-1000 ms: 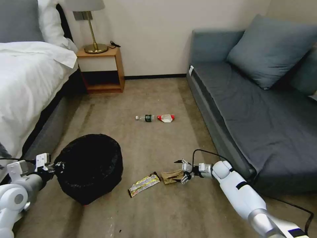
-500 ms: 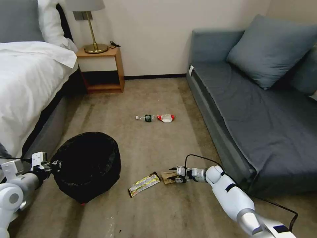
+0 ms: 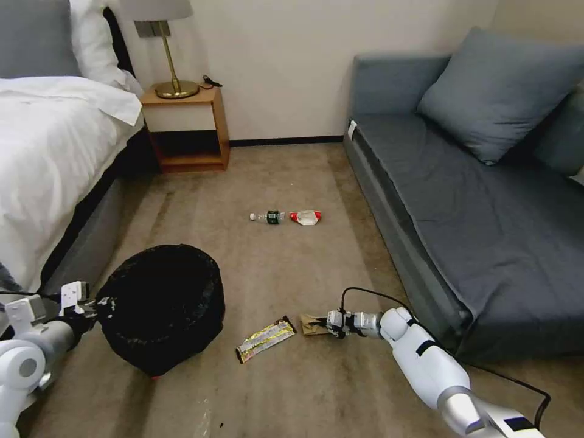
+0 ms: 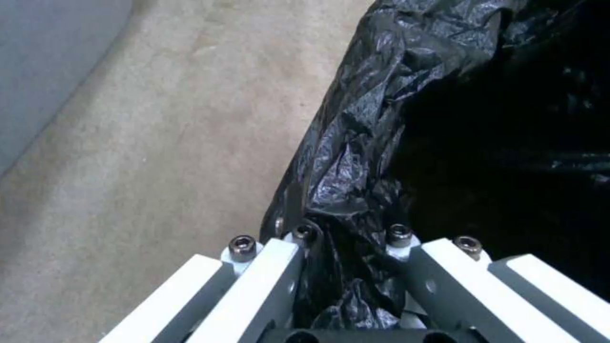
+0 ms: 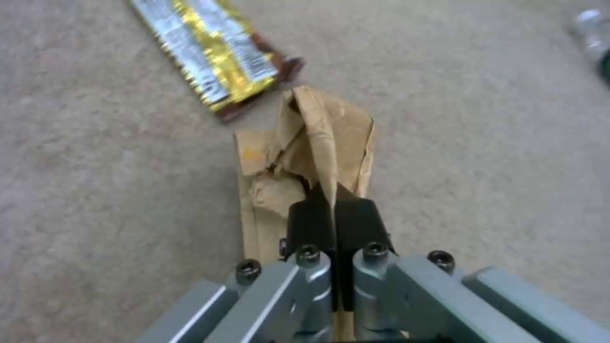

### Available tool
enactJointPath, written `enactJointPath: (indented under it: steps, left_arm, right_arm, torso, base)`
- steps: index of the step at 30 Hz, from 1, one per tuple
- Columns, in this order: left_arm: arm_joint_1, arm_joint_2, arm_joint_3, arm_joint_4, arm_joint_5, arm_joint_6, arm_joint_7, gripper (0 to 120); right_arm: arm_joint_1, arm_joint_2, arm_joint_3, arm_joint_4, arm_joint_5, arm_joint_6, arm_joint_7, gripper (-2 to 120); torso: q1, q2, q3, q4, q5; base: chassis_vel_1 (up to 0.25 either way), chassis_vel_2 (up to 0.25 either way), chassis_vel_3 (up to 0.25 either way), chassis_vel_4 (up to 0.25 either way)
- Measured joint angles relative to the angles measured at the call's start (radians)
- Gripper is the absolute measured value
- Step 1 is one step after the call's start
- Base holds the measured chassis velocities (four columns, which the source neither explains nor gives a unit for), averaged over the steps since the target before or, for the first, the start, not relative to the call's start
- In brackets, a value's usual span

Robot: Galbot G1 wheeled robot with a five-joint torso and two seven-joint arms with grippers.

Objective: Pick up the trash bin, then pick up the garbage on the floor and place it into the trash bin.

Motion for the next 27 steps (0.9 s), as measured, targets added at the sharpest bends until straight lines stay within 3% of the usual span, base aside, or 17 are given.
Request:
enactJointPath:
  steps: [8, 12, 14, 20, 22, 24, 27]
  left_arm:
    - [-0.014, -0.015, 0.027, 0.000, 0.007, 0.000, -0.001, 4]
    - [-0.029, -0.023, 0.059, 0.001, 0.013, 0.000, -0.002, 4]
    - [-0.032, -0.025, 0.066, 0.001, 0.016, 0.000, -0.002, 4]
    - [-0.040, -0.043, 0.118, -0.008, 0.034, 0.000, -0.003, 4]
    - [-0.040, -0.044, 0.124, -0.010, 0.037, 0.000, -0.003, 4]
    - [-0.036, -0.054, 0.158, -0.027, 0.055, 0.000, -0.003, 4]
    - [-0.029, -0.070, 0.182, -0.048, 0.075, 0.000, -0.004, 4]
  right_arm:
    - [-0.105, -0.085, -0.011, 0.237, 0.240, -0.038, 0.045, 0]
    - [-0.245, -0.179, -0.049, 0.571, 0.541, -0.188, 0.128, 0]
    - [-0.266, -0.191, -0.052, 0.623, 0.581, -0.208, 0.140, 0]
    - [-0.389, -0.251, -0.079, 0.996, 0.815, -0.323, 0.244, 0]
    - [-0.398, -0.255, -0.084, 1.033, 0.837, -0.334, 0.255, 0]
    - [-0.428, -0.269, -0.122, 1.191, 0.918, -0.376, 0.316, 0]
    - [-0.432, -0.274, -0.170, 1.294, 0.971, -0.402, 0.359, 0]
  torso:
    - [0.000, 0.000, 0.000, -0.0002, 0.0000]
    - [0.000, 0.000, 0.000, -0.0002, 0.0001]
    - [0.000, 0.000, 0.000, -0.0002, 0.0001]
    - [0.000, 0.000, 0.000, -0.0002, -0.0002]
    - [0.000, 0.000, 0.000, -0.0001, -0.0001]
    - [0.000, 0.000, 0.000, -0.0002, -0.0001]
    - [0.000, 0.000, 0.000, -0.0001, -0.0001]
  base:
    - [0.000, 0.000, 0.000, 0.000]
    - [0.000, 0.000, 0.000, 0.000]
    - [0.000, 0.000, 0.000, 0.000]
    - [0.000, 0.000, 0.000, 0.000]
    - [0.000, 0.000, 0.000, 0.000]
    - [0.000, 0.000, 0.000, 0.000]
    - [0.000, 0.000, 0.000, 0.000]
